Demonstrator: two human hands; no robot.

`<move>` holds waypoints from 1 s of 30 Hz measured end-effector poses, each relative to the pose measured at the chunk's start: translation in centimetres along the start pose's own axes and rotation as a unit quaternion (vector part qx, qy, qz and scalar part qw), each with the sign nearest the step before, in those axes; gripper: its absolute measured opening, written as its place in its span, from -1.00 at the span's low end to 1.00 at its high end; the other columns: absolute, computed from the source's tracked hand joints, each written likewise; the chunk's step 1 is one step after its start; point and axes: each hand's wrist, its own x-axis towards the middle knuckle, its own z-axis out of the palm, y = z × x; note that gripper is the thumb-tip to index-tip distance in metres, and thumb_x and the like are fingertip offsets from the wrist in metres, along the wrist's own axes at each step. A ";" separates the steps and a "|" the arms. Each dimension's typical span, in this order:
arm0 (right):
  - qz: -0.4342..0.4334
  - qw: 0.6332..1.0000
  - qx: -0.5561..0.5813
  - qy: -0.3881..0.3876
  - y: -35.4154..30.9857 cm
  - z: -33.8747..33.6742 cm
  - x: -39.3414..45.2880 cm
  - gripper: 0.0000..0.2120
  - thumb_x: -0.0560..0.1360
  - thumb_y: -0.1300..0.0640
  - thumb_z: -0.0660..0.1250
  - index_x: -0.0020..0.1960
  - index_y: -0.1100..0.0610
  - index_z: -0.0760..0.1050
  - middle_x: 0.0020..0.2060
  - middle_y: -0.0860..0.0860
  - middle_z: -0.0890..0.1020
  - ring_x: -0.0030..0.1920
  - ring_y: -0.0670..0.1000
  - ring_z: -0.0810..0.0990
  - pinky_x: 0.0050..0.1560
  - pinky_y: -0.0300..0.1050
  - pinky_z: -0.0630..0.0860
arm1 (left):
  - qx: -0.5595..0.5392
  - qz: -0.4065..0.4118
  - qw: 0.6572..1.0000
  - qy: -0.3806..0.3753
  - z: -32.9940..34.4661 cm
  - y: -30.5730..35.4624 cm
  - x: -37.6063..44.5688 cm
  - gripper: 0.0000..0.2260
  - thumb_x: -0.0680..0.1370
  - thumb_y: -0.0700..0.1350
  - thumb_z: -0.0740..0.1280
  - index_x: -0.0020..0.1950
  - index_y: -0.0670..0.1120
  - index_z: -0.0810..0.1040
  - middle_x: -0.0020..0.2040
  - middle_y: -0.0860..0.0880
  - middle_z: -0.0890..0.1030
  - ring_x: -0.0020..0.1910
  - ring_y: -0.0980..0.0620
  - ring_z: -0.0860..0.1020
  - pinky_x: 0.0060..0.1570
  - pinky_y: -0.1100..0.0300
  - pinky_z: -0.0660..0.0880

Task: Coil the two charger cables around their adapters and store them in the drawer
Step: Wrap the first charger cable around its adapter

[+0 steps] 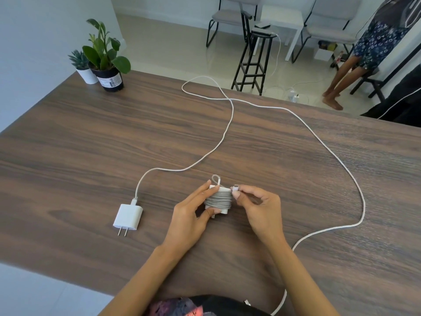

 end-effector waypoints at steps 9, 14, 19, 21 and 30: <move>0.080 0.993 0.069 -0.055 -0.7 -1.1 0.7 -0.87 0.45 0.28 0.39 -0.16 0.08 0.65 -0.28 -0.02 0.72 -0.15 -0.10 0.67 -0.07 -0.18 0.60 | -0.055 -0.040 0.997 -0.031 -0.5 0.3 0.5 -0.53 0.41 -0.28 0.47 0.21 0.15 0.54 0.33 0.06 0.50 0.31 0.22 0.45 0.29 0.19 0.41; 0.066 0.995 0.019 -0.065 -1.0 -1.2 1.0 -0.92 0.40 0.22 0.45 -0.12 0.09 0.66 -0.27 -0.03 0.72 -0.19 -0.08 0.66 -0.21 -0.20 0.59 | -0.085 -0.060 0.994 -0.028 -0.7 0.9 0.6 -0.60 0.41 -0.27 0.48 0.17 0.06 0.57 0.30 0.03 0.52 0.26 0.25 0.48 0.22 0.33 0.44; 0.050 0.996 -0.005 -0.077 -1.3 -1.1 1.1 -0.86 0.38 0.27 0.47 -0.20 0.04 0.65 -0.35 -0.13 0.69 -0.30 -0.20 0.61 -0.33 -0.32 0.52 | -0.103 -0.071 0.992 -0.013 -0.9 1.2 0.8 -0.69 0.42 -0.31 0.44 0.10 -0.02 0.60 0.19 0.08 0.57 0.16 0.33 0.52 0.11 0.45 0.44; 0.035 0.997 -0.003 -0.071 -1.3 -1.1 1.0 -0.82 0.37 0.32 0.47 -0.23 0.05 0.64 -0.39 -0.14 0.68 -0.34 -0.21 0.59 -0.33 -0.33 0.52 | -0.104 -0.071 0.992 -0.020 -1.0 1.3 1.1 -0.70 0.42 -0.32 0.45 0.07 -0.03 0.60 0.15 0.10 0.57 0.13 0.33 0.53 0.09 0.43 0.46; -0.036 0.988 -0.145 -0.041 -1.4 -0.9 0.4 -0.90 0.33 0.19 0.53 -0.20 0.02 0.68 -0.28 -0.14 0.70 -0.28 -0.14 0.63 -0.14 -0.26 0.55 | -0.032 -0.054 0.998 -0.024 -1.5 1.3 2.1 -0.83 0.47 -0.31 0.39 0.00 -0.11 0.66 0.02 0.14 0.60 -0.01 0.45 0.53 0.03 0.51 0.41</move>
